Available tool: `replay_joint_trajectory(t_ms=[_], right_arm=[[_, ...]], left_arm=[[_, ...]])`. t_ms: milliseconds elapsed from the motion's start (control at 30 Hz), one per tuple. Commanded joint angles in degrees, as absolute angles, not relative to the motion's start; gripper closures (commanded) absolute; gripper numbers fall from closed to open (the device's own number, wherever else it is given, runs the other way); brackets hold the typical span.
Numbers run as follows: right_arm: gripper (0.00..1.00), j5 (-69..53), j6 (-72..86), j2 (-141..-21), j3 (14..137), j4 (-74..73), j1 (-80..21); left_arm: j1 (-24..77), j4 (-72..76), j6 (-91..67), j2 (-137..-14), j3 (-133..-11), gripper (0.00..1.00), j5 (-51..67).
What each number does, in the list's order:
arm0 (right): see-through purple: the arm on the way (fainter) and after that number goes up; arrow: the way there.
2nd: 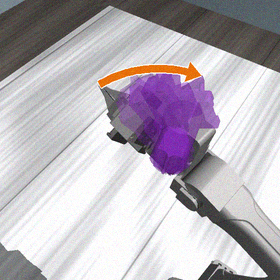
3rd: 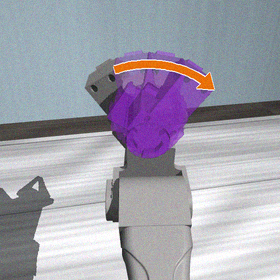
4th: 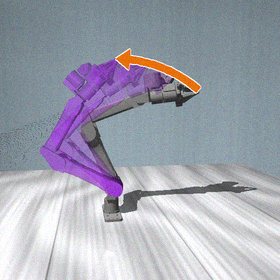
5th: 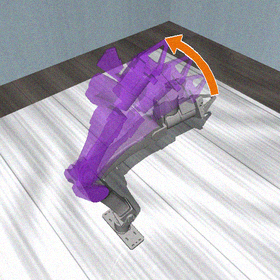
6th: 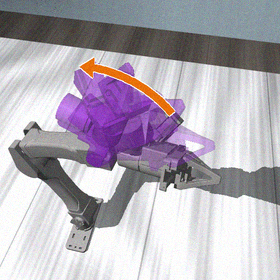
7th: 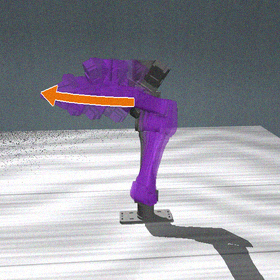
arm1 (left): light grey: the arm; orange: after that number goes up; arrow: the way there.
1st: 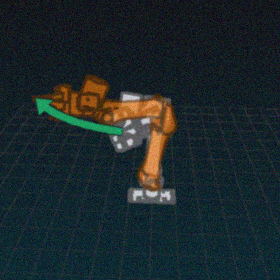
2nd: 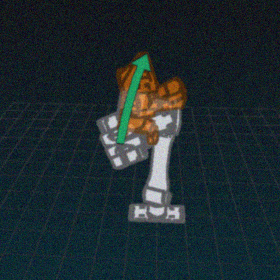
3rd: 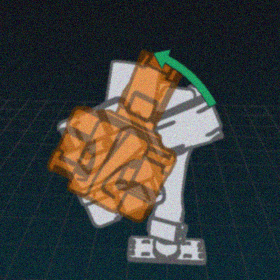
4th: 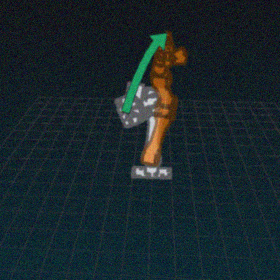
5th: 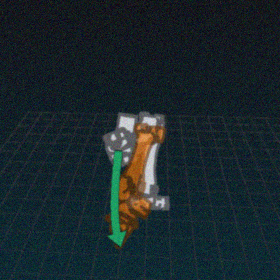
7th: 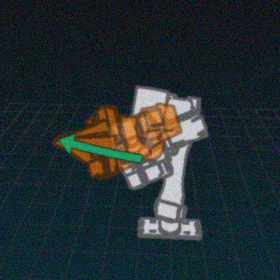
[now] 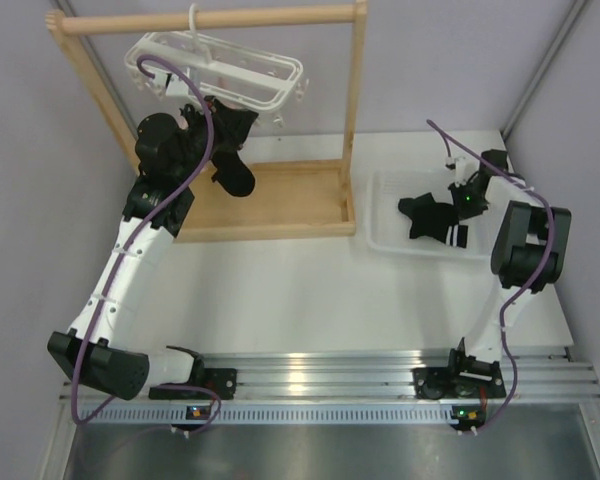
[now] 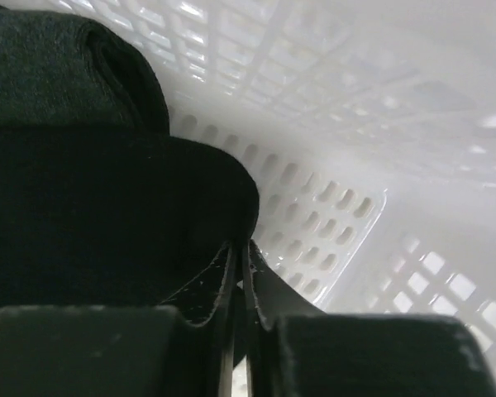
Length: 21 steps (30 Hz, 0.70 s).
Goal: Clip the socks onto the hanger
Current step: Adjust the sock in the bin.
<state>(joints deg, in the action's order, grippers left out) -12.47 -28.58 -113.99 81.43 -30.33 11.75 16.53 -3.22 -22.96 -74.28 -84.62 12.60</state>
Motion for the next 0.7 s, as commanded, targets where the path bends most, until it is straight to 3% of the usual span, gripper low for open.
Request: replay_joint_trajectory(t_ms=[0,667], right_arm=[[1.00,-14.41,-28.39,-111.90,82.62,-31.02,12.13],[1.00,-33.74,-20.14,-91.41,100.01,-47.72,4.84]], left_arm=[[16.44,-1.41,-22.15,-73.48,-84.73,1.00,12.66],[16.44,-1.93,-21.18,-72.33,-84.37,1.00,12.83]])
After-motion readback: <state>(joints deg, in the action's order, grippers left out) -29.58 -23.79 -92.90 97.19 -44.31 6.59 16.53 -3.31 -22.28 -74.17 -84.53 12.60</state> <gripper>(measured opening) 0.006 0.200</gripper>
